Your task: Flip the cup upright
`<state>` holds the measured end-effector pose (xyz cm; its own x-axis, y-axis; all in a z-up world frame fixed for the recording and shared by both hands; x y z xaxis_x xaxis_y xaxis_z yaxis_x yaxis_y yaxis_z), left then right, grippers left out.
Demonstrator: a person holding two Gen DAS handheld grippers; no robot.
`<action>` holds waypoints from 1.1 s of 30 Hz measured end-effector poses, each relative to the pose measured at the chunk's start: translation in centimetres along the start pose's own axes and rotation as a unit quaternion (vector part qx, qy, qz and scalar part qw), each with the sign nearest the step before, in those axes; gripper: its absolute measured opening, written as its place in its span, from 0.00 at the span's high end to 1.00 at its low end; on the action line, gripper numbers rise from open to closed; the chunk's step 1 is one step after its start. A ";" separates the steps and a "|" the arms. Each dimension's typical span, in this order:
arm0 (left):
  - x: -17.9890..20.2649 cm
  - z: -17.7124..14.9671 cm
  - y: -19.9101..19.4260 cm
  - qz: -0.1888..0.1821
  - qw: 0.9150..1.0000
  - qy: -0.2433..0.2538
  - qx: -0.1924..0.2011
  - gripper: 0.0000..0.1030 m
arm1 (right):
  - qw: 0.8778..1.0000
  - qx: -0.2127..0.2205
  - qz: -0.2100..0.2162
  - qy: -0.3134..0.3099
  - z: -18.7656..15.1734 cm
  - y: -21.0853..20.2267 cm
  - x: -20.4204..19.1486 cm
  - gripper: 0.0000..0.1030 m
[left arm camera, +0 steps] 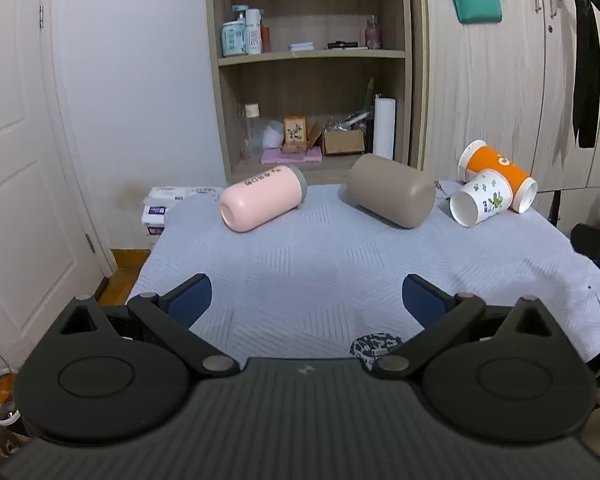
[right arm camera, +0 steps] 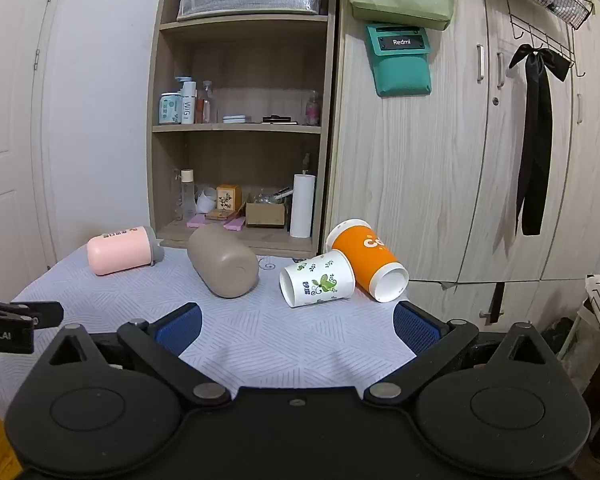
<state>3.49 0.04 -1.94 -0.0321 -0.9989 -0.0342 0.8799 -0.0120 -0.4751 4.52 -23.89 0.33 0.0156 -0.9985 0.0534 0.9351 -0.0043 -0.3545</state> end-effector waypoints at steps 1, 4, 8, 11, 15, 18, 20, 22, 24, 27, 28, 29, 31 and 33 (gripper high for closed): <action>0.1 0.0 0.0 0.004 1.000 0.008 0.004 0.00 | 1.000 -0.002 0.000 0.000 0.0 0.0 0.0 0.00; 0.1 -0.1 0.2 0.003 1.000 0.006 0.007 0.00 | 1.000 -0.004 0.001 -0.001 0.0 0.0 -0.1 0.00; -0.3 0.7 -0.7 0.016 1.000 0.010 0.015 0.00 | 1.000 -0.006 0.000 0.000 0.0 0.0 0.0 0.00; -0.5 0.6 -0.7 0.031 0.999 0.013 0.021 0.00 | 1.000 -0.006 -0.003 0.000 -0.3 0.0 0.0 0.00; -0.9 0.2 -0.8 0.034 0.999 0.017 0.022 0.00 | 1.000 -0.009 -0.005 0.003 -0.1 0.1 0.4 0.00; -1.0 0.1 -0.4 0.030 0.999 0.012 0.014 0.00 | 1.000 -0.014 -0.010 0.002 -0.2 0.4 0.2 0.00; -1.1 0.2 -0.1 0.028 1.000 0.008 0.011 0.00 | 1.000 -0.015 -0.011 0.000 -0.2 0.4 0.1 0.00; -1.2 0.2 0.0 0.029 1.000 0.003 0.008 0.00 | 1.000 -0.015 -0.012 -0.001 -0.2 0.4 0.0 0.00; -1.3 0.1 0.1 0.029 1.000 -0.004 0.003 0.00 | 1.000 -0.015 -0.013 0.001 -0.3 0.5 0.2 0.00; -1.4 0.0 0.4 0.030 1.000 -0.006 0.002 0.00 | 1.000 -0.017 -0.014 0.002 -0.3 0.7 0.2 0.00; -1.5 0.0 0.4 0.030 1.000 -0.008 0.002 0.00 | 1.000 -0.018 -0.015 0.002 -0.4 0.7 0.2 0.00; -1.5 0.0 0.4 0.031 0.999 -0.009 0.002 0.00 | 1.000 -0.018 -0.017 0.002 -0.4 0.6 0.2 0.00; -1.5 -0.2 0.5 0.032 0.999 -0.009 0.001 0.00 | 1.000 -0.018 -0.019 0.002 -0.5 0.6 0.3 0.00; -1.5 -0.2 0.6 0.035 0.999 -0.009 0.000 0.00 | 1.000 -0.019 -0.020 0.002 -0.5 0.6 0.3 0.00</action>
Point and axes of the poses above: each gripper's, at about its wrist camera, not at the fingertips, and y roughly the way its jaws point, x to its right, z to its top, the point moved 4 cm from there along y, roughly the way its jaws point, and after that the axes turned 1 degree about -z, right-handed, at the moved point
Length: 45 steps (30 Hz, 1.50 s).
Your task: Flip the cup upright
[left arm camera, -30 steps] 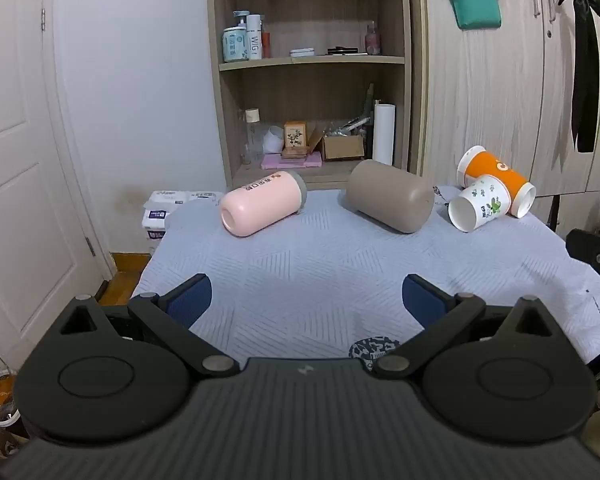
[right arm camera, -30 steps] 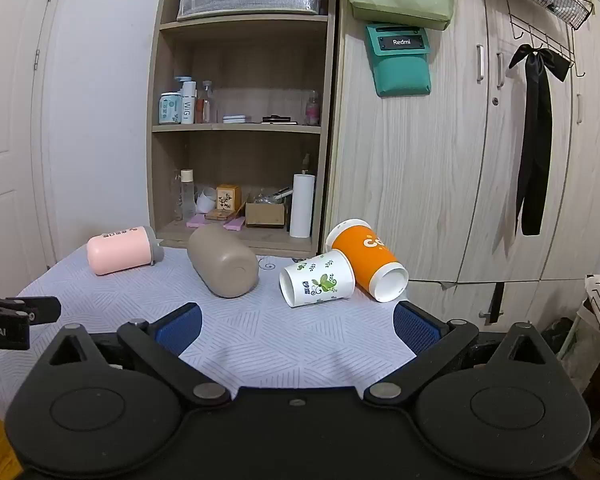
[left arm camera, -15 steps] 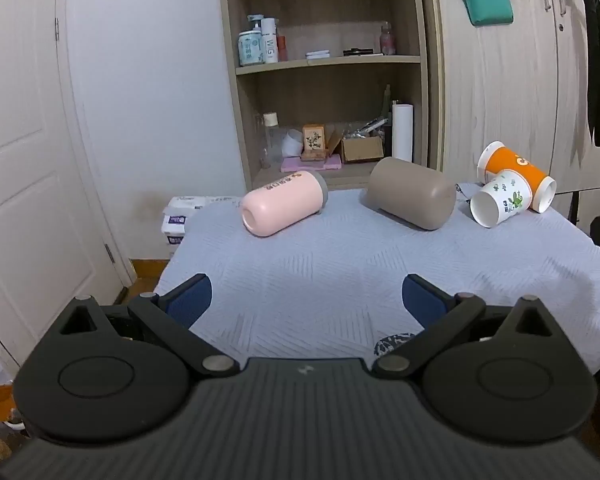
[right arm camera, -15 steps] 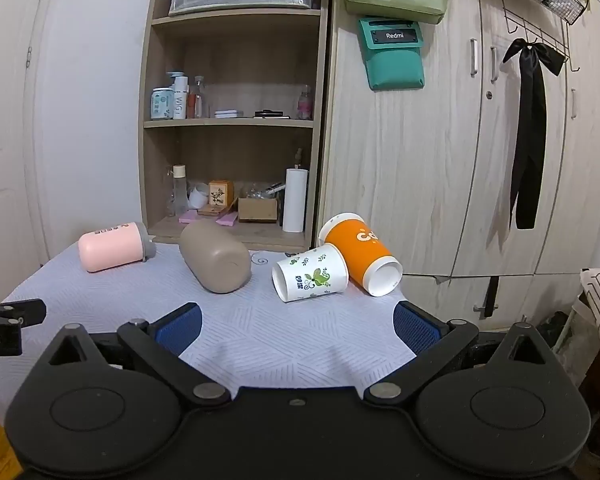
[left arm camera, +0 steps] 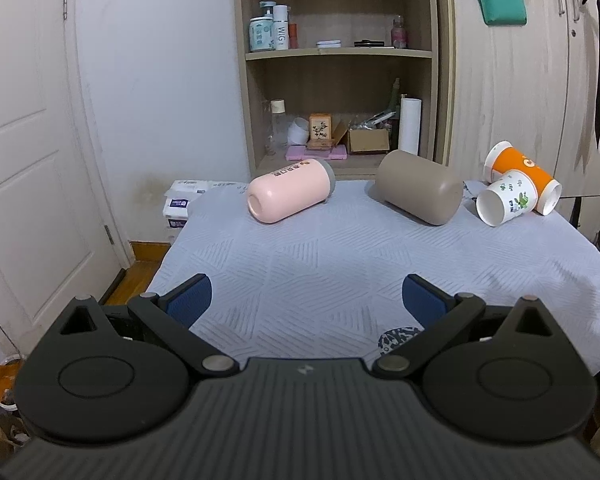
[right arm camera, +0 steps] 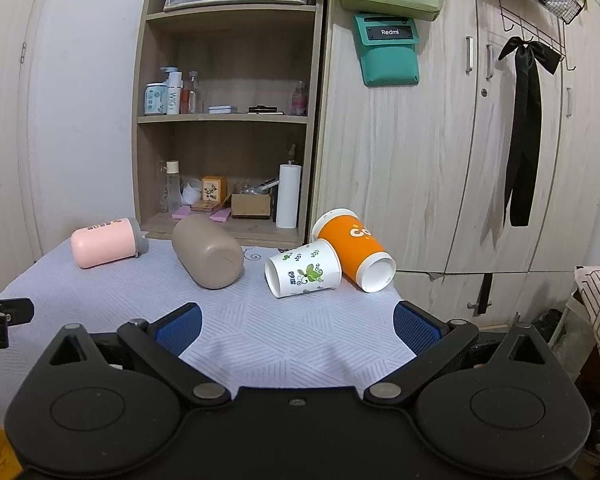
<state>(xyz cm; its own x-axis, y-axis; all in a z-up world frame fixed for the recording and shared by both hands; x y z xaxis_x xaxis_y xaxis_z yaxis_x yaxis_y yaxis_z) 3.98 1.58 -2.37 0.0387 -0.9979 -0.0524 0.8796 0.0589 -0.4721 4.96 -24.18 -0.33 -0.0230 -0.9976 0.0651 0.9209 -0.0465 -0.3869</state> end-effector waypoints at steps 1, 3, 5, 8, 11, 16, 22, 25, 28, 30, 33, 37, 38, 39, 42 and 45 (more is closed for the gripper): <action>0.1 0.0 0.0 0.002 1.000 0.001 0.000 0.00 | 1.000 0.000 -0.001 0.000 0.0 0.0 0.0 0.00; 0.2 -0.1 0.0 0.004 1.000 0.004 0.002 0.00 | 1.000 0.000 -0.002 -0.001 0.0 0.0 0.0 0.00; 0.4 -0.2 0.0 0.008 1.000 0.006 0.003 0.00 | 1.000 0.000 -0.004 -0.002 0.0 0.0 -0.1 0.00; 0.7 -0.3 0.0 0.011 1.000 0.007 0.004 0.00 | 1.000 -0.001 -0.005 -0.002 0.0 0.0 -0.1 0.00; 0.6 -0.4 0.0 0.013 1.000 0.006 0.003 0.00 | 1.000 -0.002 -0.005 -0.004 0.0 0.1 -0.1 0.00; 0.3 -0.5 0.1 0.016 1.000 0.002 0.002 0.00 | 1.000 -0.003 -0.004 -0.007 -0.1 0.2 -0.2 0.00; 0.3 -0.6 0.1 0.017 1.000 0.001 0.001 0.00 | 1.000 -0.004 -0.005 -0.008 -0.1 0.2 -0.2 0.00; 0.3 -0.6 0.1 0.017 1.000 0.001 0.001 0.00 | 1.000 -0.004 -0.005 -0.009 -0.1 0.2 -0.3 0.00; 0.2 -0.7 0.1 0.017 1.000 0.001 0.001 0.00 | 1.000 -0.004 -0.006 -0.011 -0.2 0.2 -0.2 0.00; 0.2 -0.7 0.1 0.016 1.000 0.001 0.001 0.00 | 1.000 -0.006 -0.008 -0.014 -0.3 0.3 -0.2 0.00; 0.1 -0.8 0.2 0.020 1.000 0.000 -0.003 0.00 | 1.000 -0.007 -0.010 -0.014 -0.2 0.2 -0.2 0.00; 0.0 -0.8 0.4 0.022 1.000 -0.002 -0.008 0.00 | 1.000 -0.007 -0.010 -0.016 -0.1 0.2 -0.4 0.00; 0.0 -0.8 0.4 0.023 1.000 -0.003 -0.009 0.00 | 1.000 -0.006 -0.010 -0.016 -0.1 0.2 -0.4 0.00; 0.0 -0.8 0.4 0.023 1.000 -0.003 -0.009 0.00 | 1.000 -0.006 -0.010 -0.017 -0.1 0.2 -0.4 0.00; -0.1 -0.9 0.4 0.023 1.000 -0.003 -0.011 0.00 | 1.000 -0.006 -0.009 -0.017 -0.2 0.1 -0.4 0.00; -0.1 -0.9 0.4 0.022 1.000 -0.004 -0.012 0.00 | 1.000 -0.006 -0.010 -0.018 -0.1 0.1 -0.5 0.00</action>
Point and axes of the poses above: each gripper's, at about its wrist camera, not at the fingertips, and y roughly the way its jaws point, x to its right, z to its top, the point moved 4 cm from there along y, roughly the way its jaws point, and after that the axes turned 1 degree about -z, right-handed, at the moved point
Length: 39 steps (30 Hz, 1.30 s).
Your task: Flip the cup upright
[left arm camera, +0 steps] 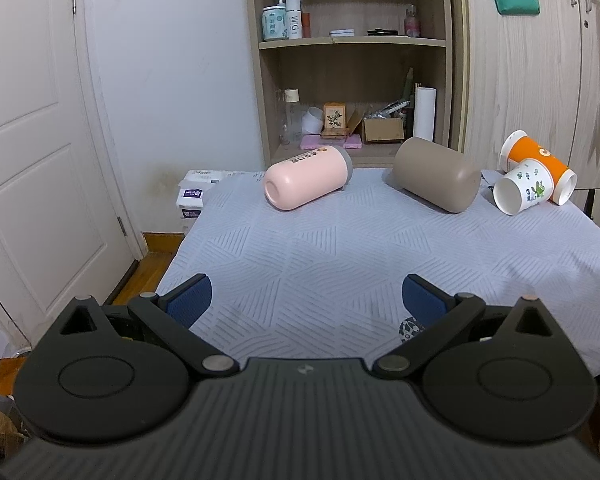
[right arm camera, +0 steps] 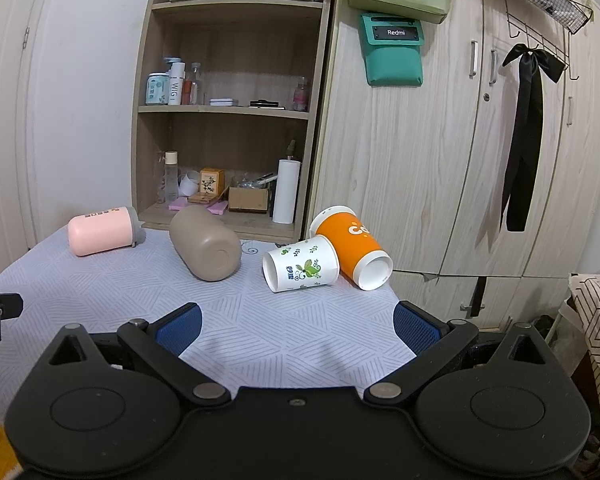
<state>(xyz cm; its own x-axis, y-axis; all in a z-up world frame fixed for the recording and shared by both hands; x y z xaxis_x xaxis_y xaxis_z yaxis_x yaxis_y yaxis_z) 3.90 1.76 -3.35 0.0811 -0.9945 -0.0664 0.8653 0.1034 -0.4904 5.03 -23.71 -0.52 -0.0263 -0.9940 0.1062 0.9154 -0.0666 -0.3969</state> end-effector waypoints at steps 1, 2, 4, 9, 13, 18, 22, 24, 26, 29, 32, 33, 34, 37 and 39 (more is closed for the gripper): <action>0.0 0.0 0.0 0.000 1.000 -0.001 -0.001 0.00 | 1.000 0.000 0.000 0.000 0.0 0.0 0.0 0.00; -0.1 0.0 0.0 -0.001 1.000 -0.001 -0.001 0.00 | 1.000 0.000 0.000 0.000 0.0 0.0 0.0 0.00; -0.1 0.0 0.1 -0.001 1.000 -0.003 -0.003 0.00 | 1.000 0.000 0.000 0.000 0.0 0.0 0.0 0.00; -0.1 0.1 0.4 -0.001 1.000 -0.006 -0.007 0.00 | 1.000 0.000 0.003 0.001 0.0 0.1 0.0 0.00; 0.0 0.1 0.5 0.002 1.000 -0.003 -0.012 0.00 | 1.000 -0.007 0.012 0.006 -0.3 0.8 0.1 0.00; 0.2 0.5 1.0 0.004 1.000 -0.002 -0.019 0.00 | 0.999 -0.010 0.030 0.014 -0.7 1.9 0.7 0.00; 0.3 1.8 2.0 -0.032 0.999 -0.030 -0.027 0.00 | 0.995 0.029 0.097 0.024 -0.2 2.2 1.4 0.00; 0.3 2.6 2.9 -0.045 0.997 -0.049 -0.036 0.00 | 0.989 0.045 0.134 0.040 -0.1 3.2 2.2 0.00; 0.9 3.5 3.9 -0.049 0.997 -0.048 -0.037 0.00 | 0.984 0.035 0.160 0.070 -0.2 4.9 3.1 0.00; 1.6 4.9 5.3 -0.065 0.995 -0.060 -0.038 0.00 | 0.976 0.032 0.192 0.096 0.1 6.4 3.8 0.00; 2.3 6.4 7.1 -0.104 0.989 -0.093 -0.047 0.00 | 0.972 0.018 0.220 0.085 1.1 7.8 3.3 0.00; 2.5 6.8 7.8 -0.115 0.986 -0.106 -0.052 0.01 | 0.972 0.012 0.223 0.074 1.6 8.3 3.0 0.00; 2.8 7.3 8.5 -0.125 0.984 -0.117 -0.056 0.01 | 0.972 0.007 0.226 0.062 2.0 8.7 2.6 0.00; 3.6 8.6 10.6 -0.145 0.979 -0.125 -0.070 0.01 | 0.971 -0.008 0.239 0.019 3.1 9.8 1.4 0.00; 4.0 9.5 12.1 -0.152 0.976 -0.133 -0.081 0.01 | 0.968 -0.015 0.252 -0.007 4.1 10.6 0.4 0.00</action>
Point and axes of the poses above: each gripper's, at about its wrist camera, not at the fingertips, and y roughly the way its jaws point, x to its right, z to its top, the point moved 4 cm from there along y, roughly the way its jaws point, and after that the axes turned 1 degree about -z, right-handed, at the moved point
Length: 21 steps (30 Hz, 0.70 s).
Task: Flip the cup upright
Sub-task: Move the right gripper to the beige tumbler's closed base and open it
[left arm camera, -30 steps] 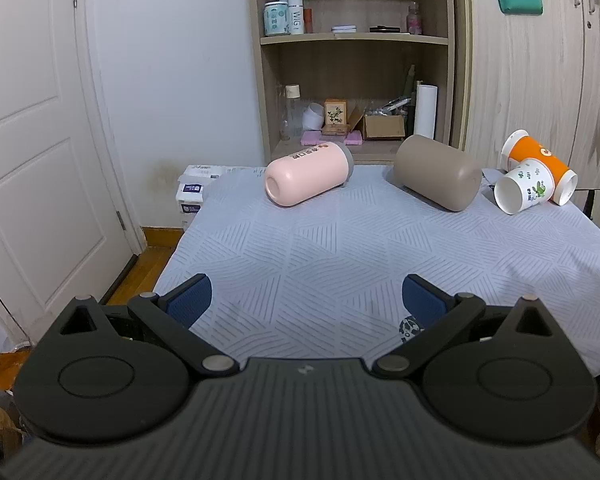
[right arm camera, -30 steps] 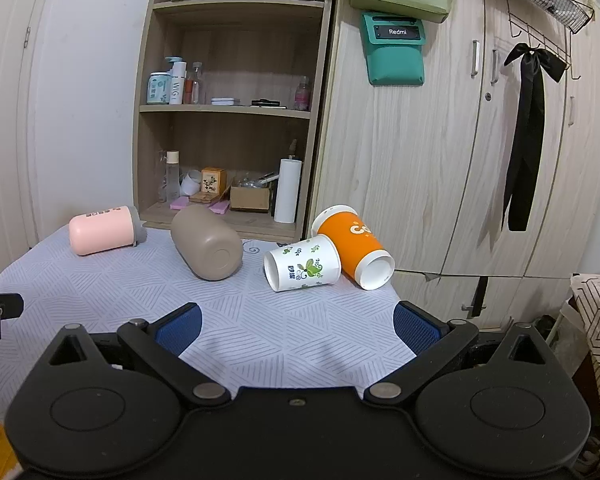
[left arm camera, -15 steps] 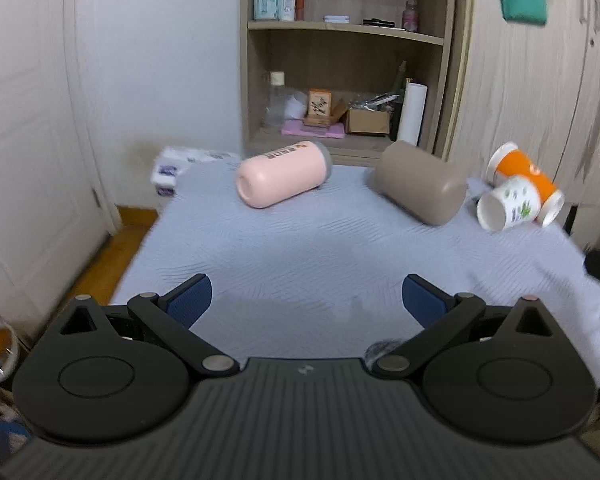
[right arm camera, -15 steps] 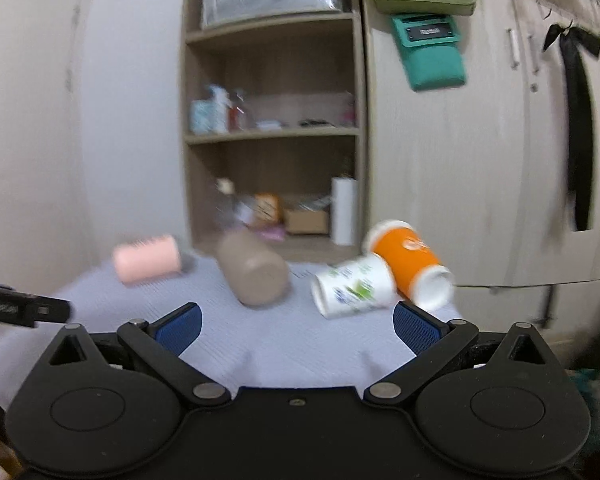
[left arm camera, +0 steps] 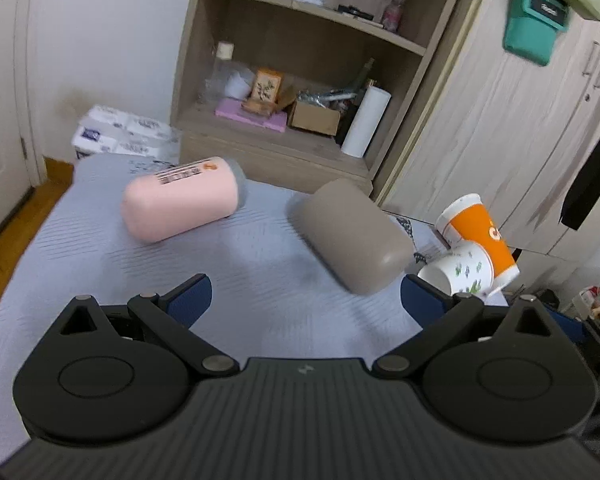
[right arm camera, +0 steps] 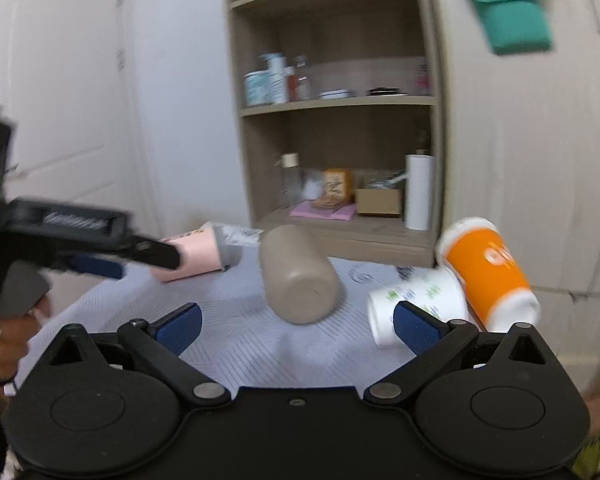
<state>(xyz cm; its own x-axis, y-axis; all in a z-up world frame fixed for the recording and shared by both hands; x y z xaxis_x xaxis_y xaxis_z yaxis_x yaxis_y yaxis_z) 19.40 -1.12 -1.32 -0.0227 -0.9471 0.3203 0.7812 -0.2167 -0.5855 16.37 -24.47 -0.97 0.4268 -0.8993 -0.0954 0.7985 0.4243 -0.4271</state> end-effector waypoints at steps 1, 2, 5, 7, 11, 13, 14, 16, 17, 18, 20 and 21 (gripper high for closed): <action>-0.1 0.5 0.7 -0.004 1.000 -0.010 -0.001 0.01 | 1.000 -0.006 0.002 -0.010 0.4 0.6 -0.1 0.00; -0.3 0.9 1.3 -0.006 1.000 -0.023 -0.003 0.01 | 1.000 -0.012 0.006 -0.026 0.9 1.2 -0.4 0.00; -1.3 1.5 3.2 -0.001 0.998 -0.058 -0.013 0.02 | 0.997 -0.034 0.030 -0.070 1.9 3.2 -1.5 0.00; -2.0 1.5 4.4 -0.009 0.996 -0.081 -0.025 0.02 | 0.994 -0.049 0.040 -0.089 2.3 4.9 -1.8 0.00; -2.6 0.7 6.2 -0.026 0.992 -0.117 -0.035 0.03 | 0.989 -0.073 0.038 -0.120 2.8 8.7 -1.7 0.00; -2.9 0.4 6.6 -0.040 0.989 -0.138 -0.022 0.06 | 0.986 -0.091 0.040 -0.131 2.8 10.5 -1.5 0.01; -3.0 0.2 6.7 -0.046 0.989 -0.142 -0.018 0.06 | 0.984 -0.109 0.045 -0.133 2.6 11.3 -1.4 0.02; -2.9 -0.1 7.1 -0.056 0.988 -0.141 -0.019 0.06 | 0.980 -0.133 0.041 -0.140 2.2 12.4 -1.3 0.06; -2.9 -0.2 7.3 -0.058 0.987 -0.148 -0.017 0.06 | 0.979 -0.136 0.034 -0.150 2.0 12.9 -1.3 0.06; -3.0 -0.3 7.4 -0.065 0.986 -0.153 -0.013 0.06 | 0.977 -0.137 0.029 -0.160 2.0 13.3 -1.4 0.06; -3.1 -0.4 7.6 -0.080 0.982 -0.169 -0.004 0.06 | 0.974 -0.139 0.018 -0.178 1.8 14.0 -1.4 0.05; -3.2 -0.5 7.7 -0.085 0.980 -0.178 0.000 0.07 | 0.972 -0.141 0.012 -0.186 1.8 14.4 -1.4 0.05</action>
<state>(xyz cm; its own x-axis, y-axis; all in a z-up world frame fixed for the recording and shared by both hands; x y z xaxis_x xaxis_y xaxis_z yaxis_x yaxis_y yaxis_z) 25.17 0.13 -7.27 0.0672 -0.7551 0.6522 0.7845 -0.3638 -0.5022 28.07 -16.91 -5.41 0.6096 -0.7665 0.2022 0.6614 0.3511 -0.6628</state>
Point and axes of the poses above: each gripper's, at about its wrist camera, not at the fingertips, and y roughly the way its jaws point, x to its right, z to its top, the point moved 4 cm from there along y, roughly the way its jaws point, and after that the axes turned 1 degree about -z, right-handed, at the moved point
